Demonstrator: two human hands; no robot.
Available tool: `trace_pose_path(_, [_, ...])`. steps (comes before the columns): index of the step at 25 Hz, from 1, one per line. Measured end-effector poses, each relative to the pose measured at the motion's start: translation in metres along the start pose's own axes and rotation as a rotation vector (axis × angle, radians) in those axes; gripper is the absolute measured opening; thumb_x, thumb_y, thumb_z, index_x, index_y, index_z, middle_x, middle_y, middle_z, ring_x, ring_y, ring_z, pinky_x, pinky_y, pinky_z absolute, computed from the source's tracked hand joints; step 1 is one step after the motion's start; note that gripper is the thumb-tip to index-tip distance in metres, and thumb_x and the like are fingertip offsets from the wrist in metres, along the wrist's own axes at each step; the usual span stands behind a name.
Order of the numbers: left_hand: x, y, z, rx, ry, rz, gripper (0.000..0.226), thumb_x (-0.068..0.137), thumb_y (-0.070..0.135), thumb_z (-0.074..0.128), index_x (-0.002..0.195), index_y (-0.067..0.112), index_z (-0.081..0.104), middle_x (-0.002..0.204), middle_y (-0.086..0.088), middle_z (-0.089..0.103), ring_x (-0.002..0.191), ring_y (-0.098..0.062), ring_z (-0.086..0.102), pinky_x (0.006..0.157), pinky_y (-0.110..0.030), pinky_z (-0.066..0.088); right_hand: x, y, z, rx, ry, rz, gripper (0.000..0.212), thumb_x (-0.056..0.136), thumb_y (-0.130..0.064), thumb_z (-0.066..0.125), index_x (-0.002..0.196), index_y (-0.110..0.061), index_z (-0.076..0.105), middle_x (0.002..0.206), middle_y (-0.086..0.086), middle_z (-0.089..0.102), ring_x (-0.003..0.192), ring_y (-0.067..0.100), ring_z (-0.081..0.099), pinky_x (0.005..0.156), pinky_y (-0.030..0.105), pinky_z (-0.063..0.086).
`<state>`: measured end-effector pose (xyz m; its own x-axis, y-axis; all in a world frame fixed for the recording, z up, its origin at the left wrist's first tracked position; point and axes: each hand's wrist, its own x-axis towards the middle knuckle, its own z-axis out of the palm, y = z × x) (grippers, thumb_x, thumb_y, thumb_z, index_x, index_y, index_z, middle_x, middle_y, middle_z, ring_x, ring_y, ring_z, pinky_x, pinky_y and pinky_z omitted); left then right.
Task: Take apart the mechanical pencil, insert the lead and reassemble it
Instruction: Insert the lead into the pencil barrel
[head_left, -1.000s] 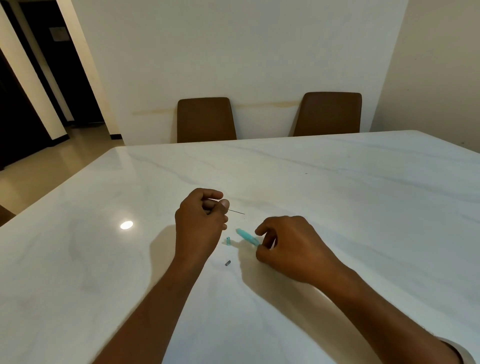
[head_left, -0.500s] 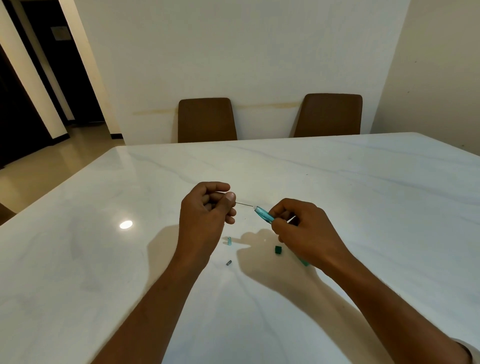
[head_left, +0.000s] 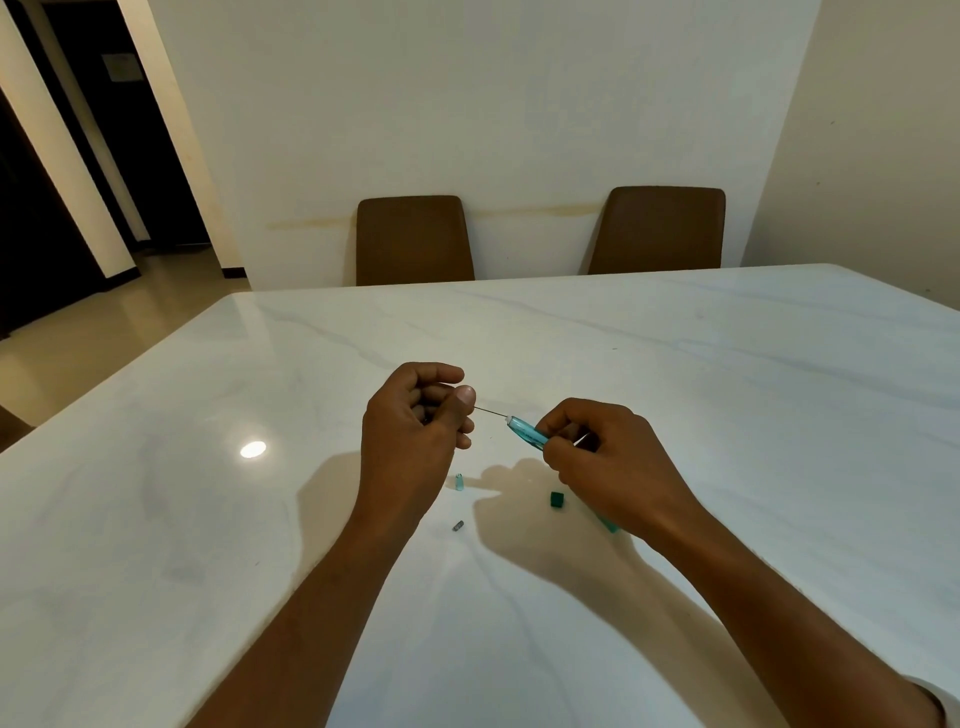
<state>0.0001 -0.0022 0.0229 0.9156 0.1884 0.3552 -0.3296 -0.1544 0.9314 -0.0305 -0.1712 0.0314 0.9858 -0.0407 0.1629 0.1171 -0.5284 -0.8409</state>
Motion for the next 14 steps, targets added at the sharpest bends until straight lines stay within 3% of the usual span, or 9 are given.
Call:
trace_pose_path(7, [-0.0028,0.0015,0.0038,0.070,-0.028,0.037,0.015,0.086,0.012,0.067,0.094,0.023,0.062,0.075,0.001,0.066,0.065,-0.015,0.067,0.058,-0.020,0.056,0.0001,0.0008,0.0008,-0.008,-0.017,-0.010,0.013,0.083,-0.018,0.062,0.087,-0.028,0.070,0.073,-0.008,0.065,0.046,-0.001,0.056,0.041,0.003,0.038])
trace_pose_path(10, [-0.0045,0.0028,0.0046,0.069,-0.054,0.045,0.015,0.085,0.011,0.068,0.094,0.022,0.062,0.074,0.001,0.066,0.065,-0.015,0.067,0.057,-0.019,0.055,-0.0005,0.0009,0.0012,0.008,-0.030,-0.056,0.013,0.087,-0.031,0.063,0.096,-0.034,0.071,0.078,-0.002,0.069,0.044,-0.003,0.055,0.042,0.003,0.038])
trace_pose_path(14, [-0.0055,0.0035,0.0058,-0.003,-0.101,0.006,0.017,0.083,0.009,0.069,0.095,0.019,0.063,0.075,-0.003,0.070,0.063,-0.014,0.069,0.059,-0.020,0.056,-0.0006,0.0020,0.0022,0.000,-0.029,-0.075,0.016,0.090,-0.034,0.061,0.102,-0.035,0.071,0.083,0.001,0.068,0.043,-0.002,0.055,0.042,0.004,0.038])
